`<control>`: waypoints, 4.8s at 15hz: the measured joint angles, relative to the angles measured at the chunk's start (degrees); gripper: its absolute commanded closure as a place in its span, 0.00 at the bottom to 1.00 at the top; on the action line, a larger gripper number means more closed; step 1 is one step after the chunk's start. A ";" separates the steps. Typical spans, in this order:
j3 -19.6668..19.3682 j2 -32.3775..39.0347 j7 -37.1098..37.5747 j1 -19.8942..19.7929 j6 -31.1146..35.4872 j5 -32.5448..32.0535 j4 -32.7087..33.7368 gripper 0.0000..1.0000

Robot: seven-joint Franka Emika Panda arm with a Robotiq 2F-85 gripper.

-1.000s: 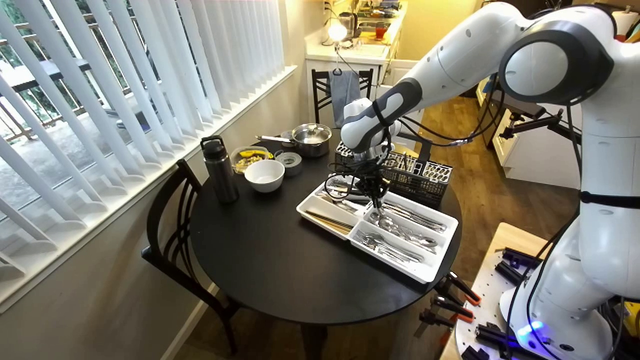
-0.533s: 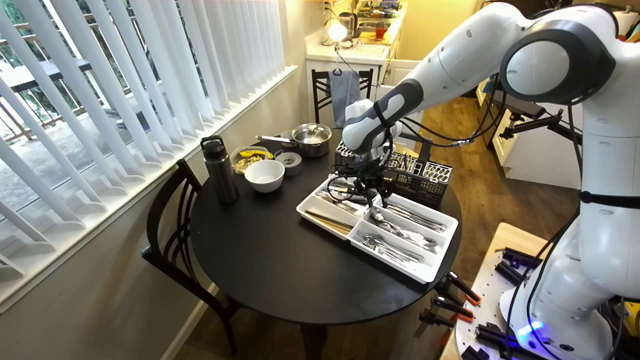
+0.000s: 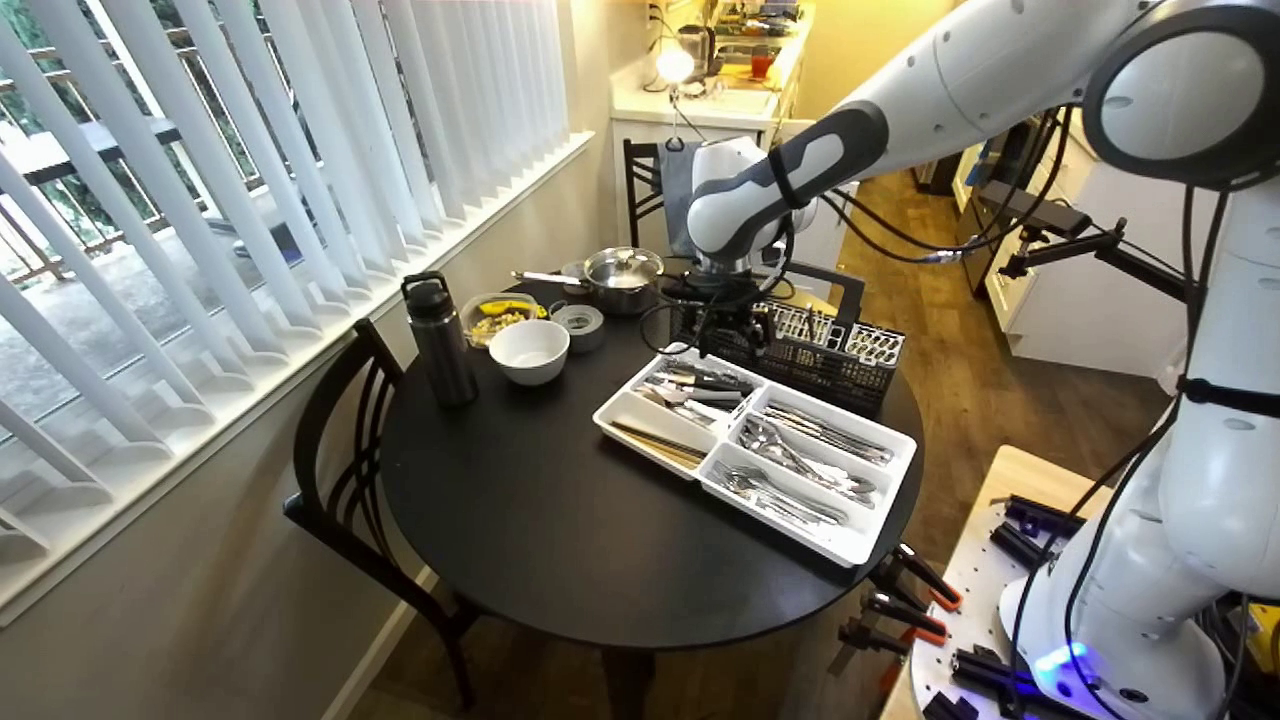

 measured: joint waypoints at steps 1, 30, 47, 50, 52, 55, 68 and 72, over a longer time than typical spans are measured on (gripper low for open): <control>-0.10 -2.27 0.00 0.14 1.58 -0.28 -0.49 0.00; -4.14 -9.58 -10.58 -6.70 36.74 5.77 -16.62 0.00; -2.33 -22.54 9.92 -13.83 26.95 -32.14 -26.47 0.00; -1.24 -22.37 12.11 -13.69 24.97 -34.01 -26.57 0.00; -0.92 -21.85 13.11 -13.35 24.08 -34.02 -26.35 0.00; -0.67 -20.26 13.94 -12.77 23.43 -33.90 -25.18 0.00; -4.50 -6.44 22.76 -8.78 14.37 -33.73 -10.19 0.00; -5.03 -6.45 22.76 -8.23 10.65 -33.37 -9.21 0.00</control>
